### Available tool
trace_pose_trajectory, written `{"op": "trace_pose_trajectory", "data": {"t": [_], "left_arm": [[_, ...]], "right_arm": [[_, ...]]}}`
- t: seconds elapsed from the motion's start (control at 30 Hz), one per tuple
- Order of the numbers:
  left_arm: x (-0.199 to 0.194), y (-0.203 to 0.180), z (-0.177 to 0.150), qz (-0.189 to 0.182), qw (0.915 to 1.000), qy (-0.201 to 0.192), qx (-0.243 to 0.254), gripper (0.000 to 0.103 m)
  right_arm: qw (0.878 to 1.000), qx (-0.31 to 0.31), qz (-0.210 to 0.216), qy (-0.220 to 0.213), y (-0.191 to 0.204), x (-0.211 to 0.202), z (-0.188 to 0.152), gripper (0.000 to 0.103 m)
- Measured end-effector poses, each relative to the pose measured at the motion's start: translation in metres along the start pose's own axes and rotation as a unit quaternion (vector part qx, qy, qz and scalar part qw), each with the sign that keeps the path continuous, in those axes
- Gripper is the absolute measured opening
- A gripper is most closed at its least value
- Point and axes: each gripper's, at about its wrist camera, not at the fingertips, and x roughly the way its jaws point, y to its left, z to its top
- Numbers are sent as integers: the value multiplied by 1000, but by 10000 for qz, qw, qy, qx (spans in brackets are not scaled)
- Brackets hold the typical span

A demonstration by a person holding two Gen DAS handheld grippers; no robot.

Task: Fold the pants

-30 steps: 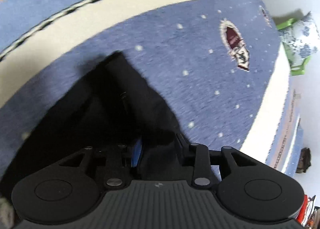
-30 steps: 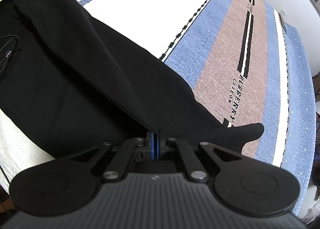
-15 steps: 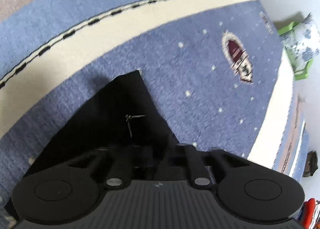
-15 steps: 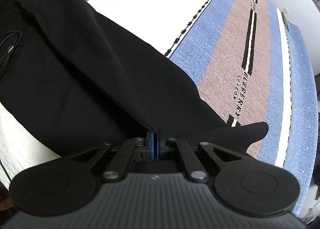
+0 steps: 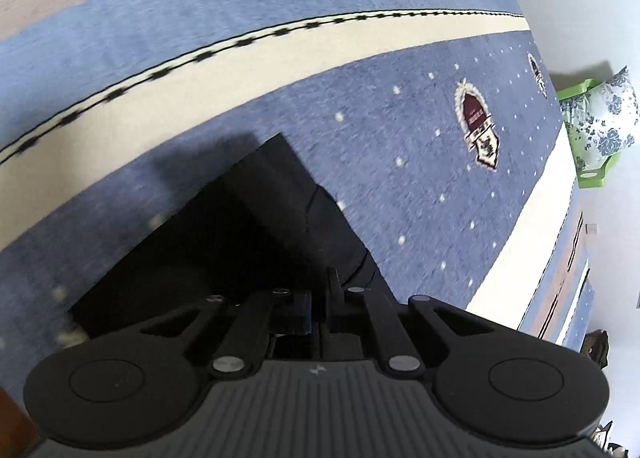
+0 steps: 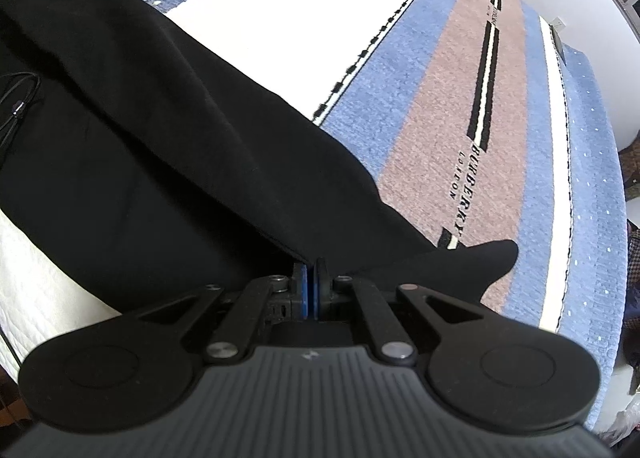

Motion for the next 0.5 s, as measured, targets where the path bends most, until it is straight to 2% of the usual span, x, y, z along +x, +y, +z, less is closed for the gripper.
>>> {"op": "trace_pose_trajectory", "data": {"t": [0.23,0.5], "left_arm": [[-18,36,-28,377,9991,193,6,5],[-11,64,-53,807,9961,295,189,6]], "right_arm": [[9998,-116,-47,144,-4,-4,-16,4],[9992,-232,-62,309,1,3,-32,4]]}}
